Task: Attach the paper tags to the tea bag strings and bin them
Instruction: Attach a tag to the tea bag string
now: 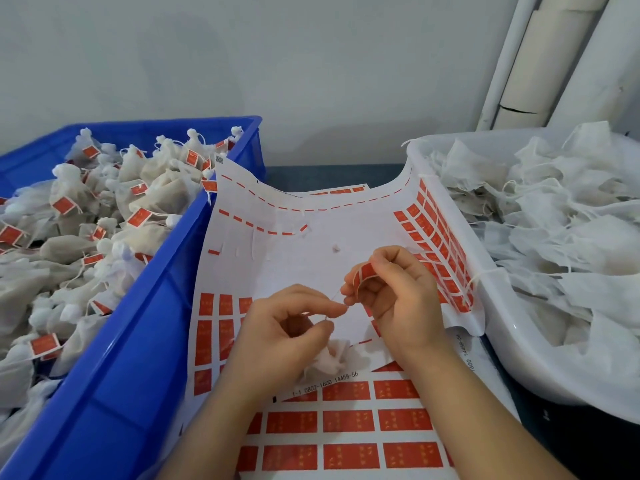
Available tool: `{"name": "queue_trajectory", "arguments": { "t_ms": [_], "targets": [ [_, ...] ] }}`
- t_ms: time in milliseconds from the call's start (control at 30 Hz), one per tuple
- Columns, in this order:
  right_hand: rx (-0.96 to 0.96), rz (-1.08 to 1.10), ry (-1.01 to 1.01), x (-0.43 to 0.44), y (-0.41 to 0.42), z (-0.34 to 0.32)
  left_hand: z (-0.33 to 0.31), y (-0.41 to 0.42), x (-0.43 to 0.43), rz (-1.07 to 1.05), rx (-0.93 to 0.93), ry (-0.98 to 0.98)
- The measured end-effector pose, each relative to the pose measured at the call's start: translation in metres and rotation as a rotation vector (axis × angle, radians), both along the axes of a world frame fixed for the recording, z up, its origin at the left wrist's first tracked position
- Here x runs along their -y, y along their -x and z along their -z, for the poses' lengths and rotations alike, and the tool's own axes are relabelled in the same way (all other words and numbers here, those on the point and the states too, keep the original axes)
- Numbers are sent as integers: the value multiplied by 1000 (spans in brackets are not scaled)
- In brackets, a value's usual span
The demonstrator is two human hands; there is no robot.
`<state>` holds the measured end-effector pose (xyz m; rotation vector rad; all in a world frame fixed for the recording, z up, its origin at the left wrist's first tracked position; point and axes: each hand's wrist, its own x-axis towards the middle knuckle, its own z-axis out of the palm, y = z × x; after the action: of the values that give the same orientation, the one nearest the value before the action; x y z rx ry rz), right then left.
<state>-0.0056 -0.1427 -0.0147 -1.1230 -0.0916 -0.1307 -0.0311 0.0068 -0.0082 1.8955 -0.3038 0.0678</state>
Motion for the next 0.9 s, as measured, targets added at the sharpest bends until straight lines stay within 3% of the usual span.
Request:
{"name": "queue_trajectory", "arguments": {
  "t_ms": [167, 600, 767, 900],
  "targets": [
    [-2, -11, 26, -1, 2, -2, -2, 1, 2, 19, -9, 11],
    [-167, 211, 32, 2, -1, -6, 0, -2, 0, -36, -92, 79],
    [-220, 168, -33, 1, -1, -7, -2, -3, -2, -56, -85, 126],
    [-195, -56, -151, 3, 0, -8, -1, -3, -3, -66, -89, 143]
  ]
}}
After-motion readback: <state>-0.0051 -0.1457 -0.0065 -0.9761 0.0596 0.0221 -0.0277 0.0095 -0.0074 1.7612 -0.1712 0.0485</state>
